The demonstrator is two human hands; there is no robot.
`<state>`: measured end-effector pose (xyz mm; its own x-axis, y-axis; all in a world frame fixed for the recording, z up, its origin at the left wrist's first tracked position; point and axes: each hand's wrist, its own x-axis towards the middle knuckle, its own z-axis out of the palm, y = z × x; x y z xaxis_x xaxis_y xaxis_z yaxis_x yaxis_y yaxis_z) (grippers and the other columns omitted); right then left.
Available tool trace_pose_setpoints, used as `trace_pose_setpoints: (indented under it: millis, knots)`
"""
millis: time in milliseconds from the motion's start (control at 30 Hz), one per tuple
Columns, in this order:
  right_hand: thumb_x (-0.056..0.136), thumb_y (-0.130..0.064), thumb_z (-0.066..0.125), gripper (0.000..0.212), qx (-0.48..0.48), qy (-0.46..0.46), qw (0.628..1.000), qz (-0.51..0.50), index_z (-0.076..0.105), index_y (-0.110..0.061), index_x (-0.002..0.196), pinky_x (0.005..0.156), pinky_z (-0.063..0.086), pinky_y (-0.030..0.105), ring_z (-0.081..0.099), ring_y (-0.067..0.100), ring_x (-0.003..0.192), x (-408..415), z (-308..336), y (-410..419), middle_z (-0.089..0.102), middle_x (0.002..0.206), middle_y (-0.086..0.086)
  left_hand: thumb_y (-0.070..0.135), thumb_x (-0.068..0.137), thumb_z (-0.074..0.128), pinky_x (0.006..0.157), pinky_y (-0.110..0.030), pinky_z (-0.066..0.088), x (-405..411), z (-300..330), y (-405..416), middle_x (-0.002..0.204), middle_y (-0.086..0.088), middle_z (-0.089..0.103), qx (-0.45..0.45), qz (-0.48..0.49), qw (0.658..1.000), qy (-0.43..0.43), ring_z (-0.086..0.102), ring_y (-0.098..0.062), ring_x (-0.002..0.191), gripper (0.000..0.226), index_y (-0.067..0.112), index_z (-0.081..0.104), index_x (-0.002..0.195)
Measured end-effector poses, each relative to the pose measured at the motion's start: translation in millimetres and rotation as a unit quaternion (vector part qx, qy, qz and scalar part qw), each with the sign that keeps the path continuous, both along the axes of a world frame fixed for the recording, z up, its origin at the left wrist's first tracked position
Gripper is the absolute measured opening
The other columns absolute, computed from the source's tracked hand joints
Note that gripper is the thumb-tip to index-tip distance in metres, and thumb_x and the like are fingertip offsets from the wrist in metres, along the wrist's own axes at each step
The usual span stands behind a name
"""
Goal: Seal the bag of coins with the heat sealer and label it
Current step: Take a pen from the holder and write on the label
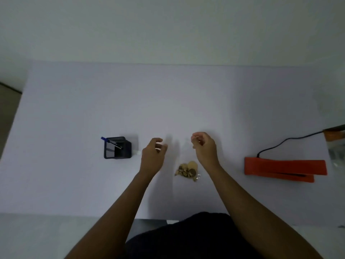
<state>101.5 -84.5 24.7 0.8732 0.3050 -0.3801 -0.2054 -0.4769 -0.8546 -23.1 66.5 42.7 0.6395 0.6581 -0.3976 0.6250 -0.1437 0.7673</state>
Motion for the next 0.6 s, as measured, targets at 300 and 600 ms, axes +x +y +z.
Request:
trace_pose_setpoints:
  millis: [300, 600]
  knots:
    - [0.092, -0.020, 0.069, 0.008, 0.000, -0.059, 0.981, 0.184, 0.075, -0.014, 0.091, 0.062, 0.044, 0.007, 0.058, -0.005, 0.062, -83.7, 29.1, 135.8, 0.067, 0.078, -0.012, 0.029, 0.093, 0.062, 0.057, -0.023, 0.048, -94.3, 36.1, 129.4, 0.073, 0.003, 0.066, 0.098, 0.193, 0.976, -0.033, 0.062, -0.011, 0.065, 0.011, 0.018, 0.060, 0.092]
    - [0.090, -0.005, 0.059, 0.014, -0.152, -0.111, 0.947, 0.262, 0.073, -0.005, 0.088, 0.069, 0.058, 0.035, 0.068, 0.027, 0.075, -144.4, 13.4, 236.5, 0.073, 0.087, 0.012, 0.040, 0.091, 0.065, 0.061, -0.023, 0.047, -133.6, -9.3, 187.0, 0.080, 0.001, 0.073, 0.076, -0.051, 0.992, 0.091, 0.064, -0.011, 0.066, 0.021, 0.021, 0.073, 0.098]
